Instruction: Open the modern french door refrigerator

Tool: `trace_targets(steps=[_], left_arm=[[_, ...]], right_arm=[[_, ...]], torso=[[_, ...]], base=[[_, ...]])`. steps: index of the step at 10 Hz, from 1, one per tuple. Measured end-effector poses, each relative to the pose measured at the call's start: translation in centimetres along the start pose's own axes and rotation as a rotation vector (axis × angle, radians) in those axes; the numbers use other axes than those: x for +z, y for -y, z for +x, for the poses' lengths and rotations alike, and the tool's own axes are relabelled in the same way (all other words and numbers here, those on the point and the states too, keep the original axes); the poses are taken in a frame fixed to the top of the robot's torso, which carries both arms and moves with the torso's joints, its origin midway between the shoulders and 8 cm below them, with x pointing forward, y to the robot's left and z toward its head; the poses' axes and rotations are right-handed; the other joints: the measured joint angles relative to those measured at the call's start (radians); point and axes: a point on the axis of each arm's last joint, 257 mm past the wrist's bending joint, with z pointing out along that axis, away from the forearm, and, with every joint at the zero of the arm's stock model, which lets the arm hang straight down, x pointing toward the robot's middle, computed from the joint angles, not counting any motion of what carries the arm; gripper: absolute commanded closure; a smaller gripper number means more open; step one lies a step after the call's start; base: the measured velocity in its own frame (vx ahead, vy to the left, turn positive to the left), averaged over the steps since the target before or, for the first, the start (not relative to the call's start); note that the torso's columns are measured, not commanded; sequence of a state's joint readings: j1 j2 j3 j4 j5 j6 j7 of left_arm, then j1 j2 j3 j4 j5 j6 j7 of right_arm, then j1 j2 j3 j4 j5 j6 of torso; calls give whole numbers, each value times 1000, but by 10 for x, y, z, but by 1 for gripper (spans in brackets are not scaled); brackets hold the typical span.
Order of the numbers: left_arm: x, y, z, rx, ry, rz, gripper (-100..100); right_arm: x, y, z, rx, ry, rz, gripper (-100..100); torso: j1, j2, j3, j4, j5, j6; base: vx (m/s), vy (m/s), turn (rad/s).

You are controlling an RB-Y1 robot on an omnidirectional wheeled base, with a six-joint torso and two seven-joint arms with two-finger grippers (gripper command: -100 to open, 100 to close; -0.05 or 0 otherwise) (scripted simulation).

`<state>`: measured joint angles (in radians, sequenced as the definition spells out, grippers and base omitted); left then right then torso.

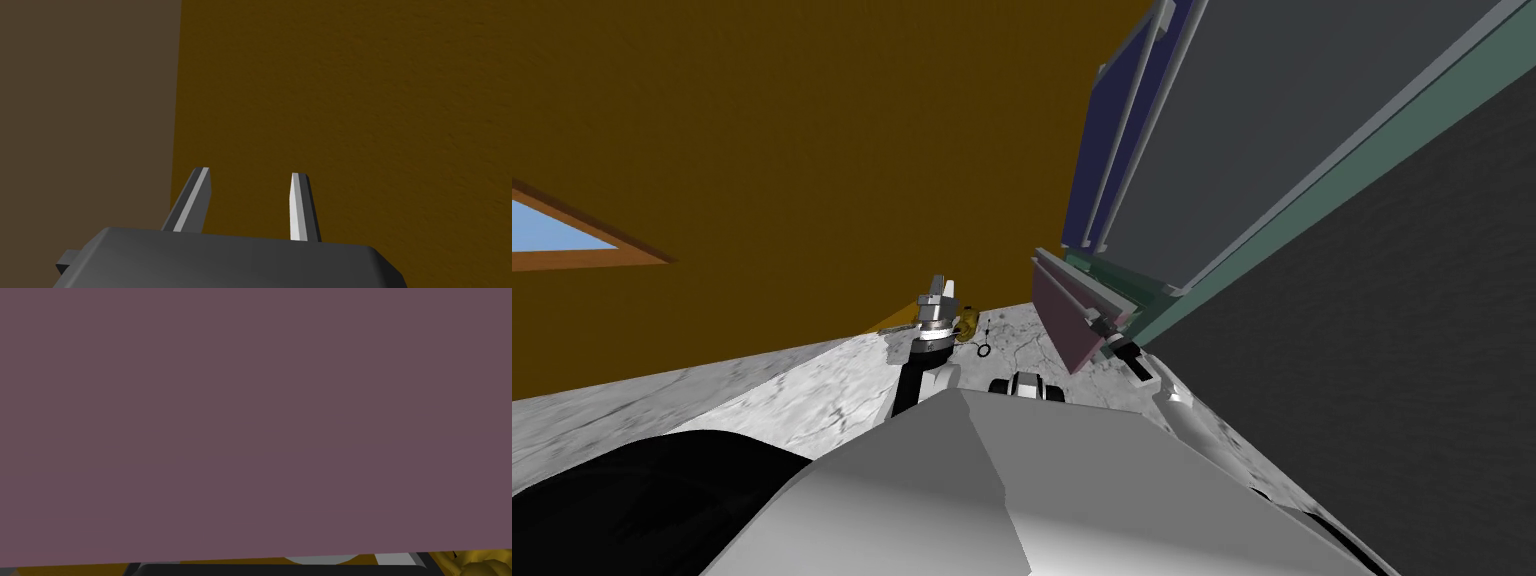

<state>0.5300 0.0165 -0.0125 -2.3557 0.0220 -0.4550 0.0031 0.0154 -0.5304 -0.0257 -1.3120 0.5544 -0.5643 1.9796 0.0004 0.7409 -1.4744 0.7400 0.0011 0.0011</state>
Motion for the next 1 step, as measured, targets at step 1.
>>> trace_targets(steps=[1], left_arm=[[0,0,0,0,0,0,0]], right_arm=[[0,-1,0,0,0,-1,0]], torso=[[0,-1,0,0,0,0]], base=[[0,0,0]])
